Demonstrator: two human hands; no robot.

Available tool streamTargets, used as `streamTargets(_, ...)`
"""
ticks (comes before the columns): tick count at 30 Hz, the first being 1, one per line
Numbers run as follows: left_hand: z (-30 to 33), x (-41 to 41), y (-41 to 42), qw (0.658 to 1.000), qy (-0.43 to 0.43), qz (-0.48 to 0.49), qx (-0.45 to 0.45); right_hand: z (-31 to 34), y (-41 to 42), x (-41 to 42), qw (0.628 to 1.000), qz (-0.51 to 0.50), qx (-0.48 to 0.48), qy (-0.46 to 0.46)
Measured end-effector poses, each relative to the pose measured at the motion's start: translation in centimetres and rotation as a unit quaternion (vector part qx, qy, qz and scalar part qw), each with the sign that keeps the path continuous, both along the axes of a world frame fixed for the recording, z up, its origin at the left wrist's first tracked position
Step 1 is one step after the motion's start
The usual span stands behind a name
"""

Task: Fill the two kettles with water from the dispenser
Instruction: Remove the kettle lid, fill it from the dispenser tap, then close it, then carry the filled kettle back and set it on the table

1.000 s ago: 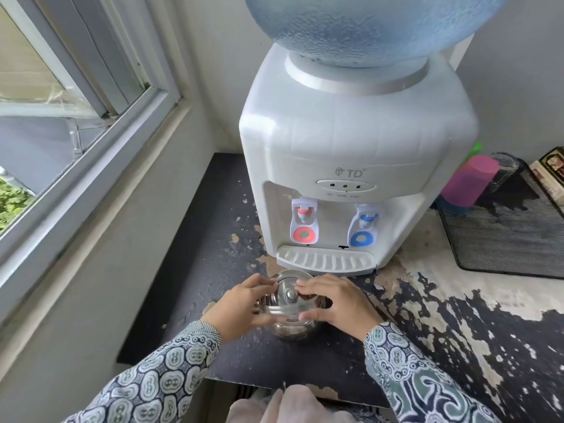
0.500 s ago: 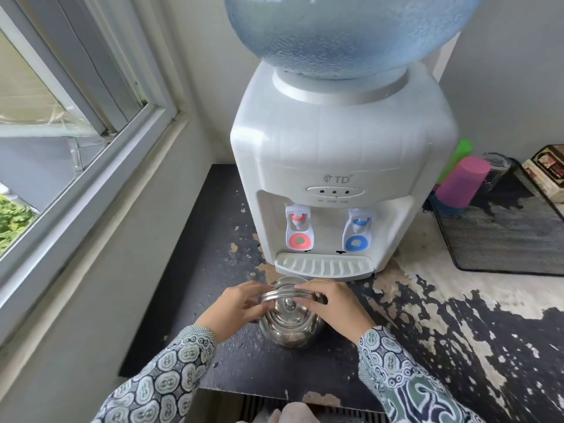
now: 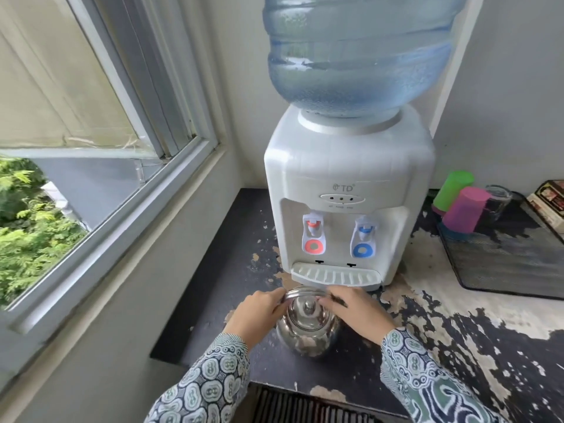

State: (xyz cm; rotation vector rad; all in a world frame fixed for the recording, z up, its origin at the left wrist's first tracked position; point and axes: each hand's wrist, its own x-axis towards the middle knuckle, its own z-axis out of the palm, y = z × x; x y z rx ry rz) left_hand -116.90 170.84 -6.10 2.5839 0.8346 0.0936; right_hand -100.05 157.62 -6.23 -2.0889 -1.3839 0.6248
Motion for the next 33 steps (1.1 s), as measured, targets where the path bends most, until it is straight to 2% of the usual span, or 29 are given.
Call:
streamTargets(7, 3.3, -3.0, -7.8, 0.994, -0.109, 0.027, -0.010, 3.3, -7.1, -3.3, 0.991, -0.002, 0.117, 0.060)
streamTargets(15, 6.3, -4.6, -18.2, 0.986, -0.162, 0.025, -0.033, 6.1, -17.3, -6.2, 0.983, -0.068, 0.168, 0.009)
streamTargets(21, 9.0, -3.6, -25.9, 0.980, -0.189, -0.047, -0.029, 8.7, -26.7, -6.5, 0.973, -0.114, 0.199, -0.030)
streamTargets(27, 11.0, -0.6, -35.3, 0.965, -0.224, -0.104, -0.093, 11.0, -38.2, -5.0, 0.964, -0.142, 0.215, -0.064)
streamTargets(33, 11.7, 3.8, -46.2, 0.952, -0.231, -0.148, -0.131, 11.9, -51.0, -2.2, 0.958, -0.170, 0.225, -0.060)
